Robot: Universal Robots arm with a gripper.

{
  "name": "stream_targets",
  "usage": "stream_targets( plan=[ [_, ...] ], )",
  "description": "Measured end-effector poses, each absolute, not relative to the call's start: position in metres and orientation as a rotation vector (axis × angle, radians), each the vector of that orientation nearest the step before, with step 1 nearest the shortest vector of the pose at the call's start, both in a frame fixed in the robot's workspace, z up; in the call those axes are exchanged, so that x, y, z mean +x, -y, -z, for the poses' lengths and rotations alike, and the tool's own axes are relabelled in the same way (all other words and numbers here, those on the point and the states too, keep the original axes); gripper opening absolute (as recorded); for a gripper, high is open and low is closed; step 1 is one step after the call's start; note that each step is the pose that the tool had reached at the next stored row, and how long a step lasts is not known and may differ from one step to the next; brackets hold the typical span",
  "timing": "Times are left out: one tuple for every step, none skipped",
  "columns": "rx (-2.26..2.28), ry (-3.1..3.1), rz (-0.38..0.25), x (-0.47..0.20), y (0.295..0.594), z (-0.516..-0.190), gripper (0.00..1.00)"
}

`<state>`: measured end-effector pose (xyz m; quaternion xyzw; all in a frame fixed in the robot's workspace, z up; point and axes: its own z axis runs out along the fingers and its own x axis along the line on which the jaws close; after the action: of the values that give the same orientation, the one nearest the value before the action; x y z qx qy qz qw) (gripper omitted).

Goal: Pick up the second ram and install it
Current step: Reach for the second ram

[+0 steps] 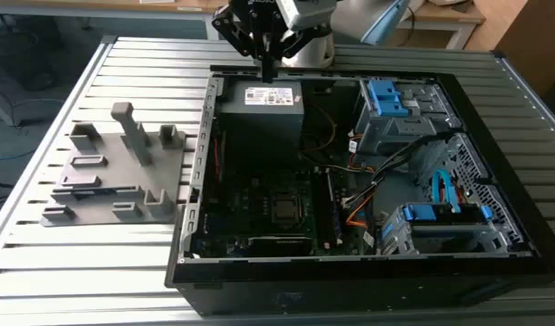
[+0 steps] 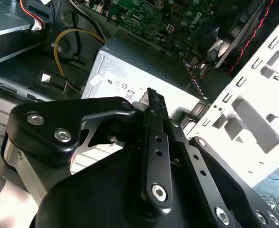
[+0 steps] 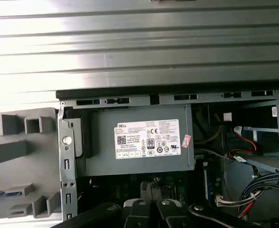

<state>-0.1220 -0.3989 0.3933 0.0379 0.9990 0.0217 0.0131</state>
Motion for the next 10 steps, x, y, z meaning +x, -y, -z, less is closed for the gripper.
stream_targets(
  plan=[
    [0.118, -3.112, -0.068, -0.122, 0.399, -0.393, 0.10],
    [0.118, -3.112, -0.068, -0.122, 0.399, -0.393, 0.10],
    [0.118, -3.112, -0.068, -0.122, 0.399, -0.393, 0.10],
    [0.118, -3.112, -0.067, -0.123, 0.399, -0.393, 0.10],
    [0.118, -3.113, -0.067, -0.124, 0.399, -0.393, 0.10],
    [0.118, -3.113, -0.068, -0.125, 0.399, -0.393, 0.10],
    [0.118, -3.112, -0.068, -0.127, 0.399, -0.393, 0.10],
    [0.118, -3.113, -0.068, -0.129, 0.399, -0.393, 0.10],
    [0.118, -3.112, -0.068, -0.132, 0.399, -0.393, 0.10],
    [0.118, -3.112, -0.068, -0.135, 0.399, -0.393, 0.10]
  ],
)
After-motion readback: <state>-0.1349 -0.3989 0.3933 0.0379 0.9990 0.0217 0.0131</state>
